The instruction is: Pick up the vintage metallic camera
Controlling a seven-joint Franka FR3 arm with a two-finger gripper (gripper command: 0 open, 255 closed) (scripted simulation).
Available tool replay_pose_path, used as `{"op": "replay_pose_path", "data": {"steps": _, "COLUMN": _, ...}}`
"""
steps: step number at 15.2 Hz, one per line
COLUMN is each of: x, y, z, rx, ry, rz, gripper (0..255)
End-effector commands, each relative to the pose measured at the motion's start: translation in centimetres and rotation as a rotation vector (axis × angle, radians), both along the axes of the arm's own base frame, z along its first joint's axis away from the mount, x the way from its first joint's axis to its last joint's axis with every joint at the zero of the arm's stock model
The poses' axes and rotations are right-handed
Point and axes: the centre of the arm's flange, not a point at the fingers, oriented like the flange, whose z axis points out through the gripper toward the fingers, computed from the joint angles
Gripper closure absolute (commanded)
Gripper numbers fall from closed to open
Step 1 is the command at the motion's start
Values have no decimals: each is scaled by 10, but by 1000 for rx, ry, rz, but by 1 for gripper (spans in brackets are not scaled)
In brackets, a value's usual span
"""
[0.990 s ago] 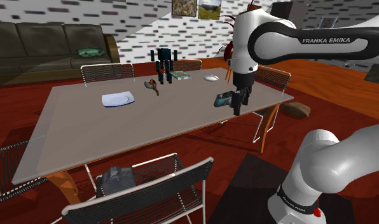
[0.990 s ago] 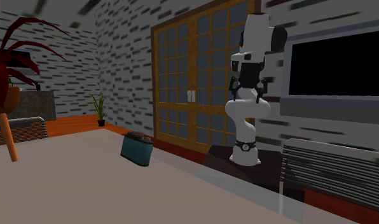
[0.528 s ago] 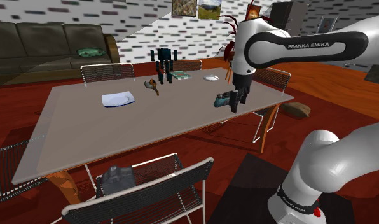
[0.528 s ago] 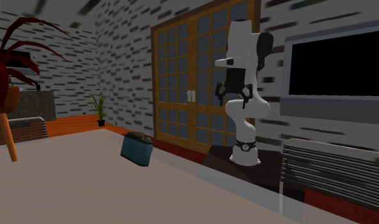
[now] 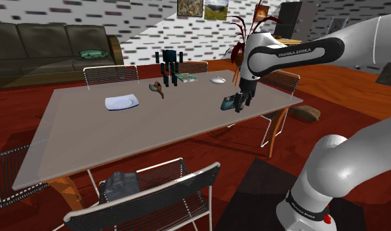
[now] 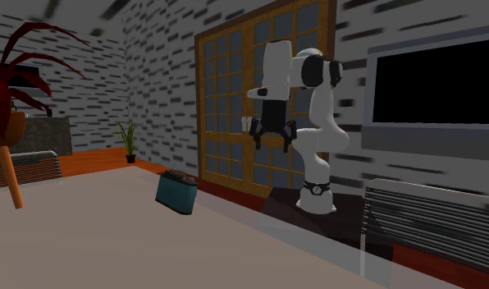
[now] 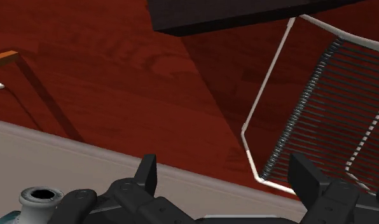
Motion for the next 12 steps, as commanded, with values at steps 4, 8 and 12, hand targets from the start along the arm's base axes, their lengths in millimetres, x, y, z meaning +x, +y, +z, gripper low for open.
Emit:
{"op": "replay_pose_path", "data": {"steps": 4, "x": 15, "y": -59, "z": -24, "rx": 11, "ry": -61, "rz": -59, "gripper": 0}}
{"op": "replay_pose_path", "data": {"steps": 8, "x": 26, "y": -106, "z": -43, "rx": 22, "ry": -108, "rz": -106, "gripper": 0}}
{"op": "replay_pose_path", "data": {"steps": 12, "x": 35, "y": -154, "z": -62, "rx": 32, "ry": -155, "rz": -152, "gripper": 0}}
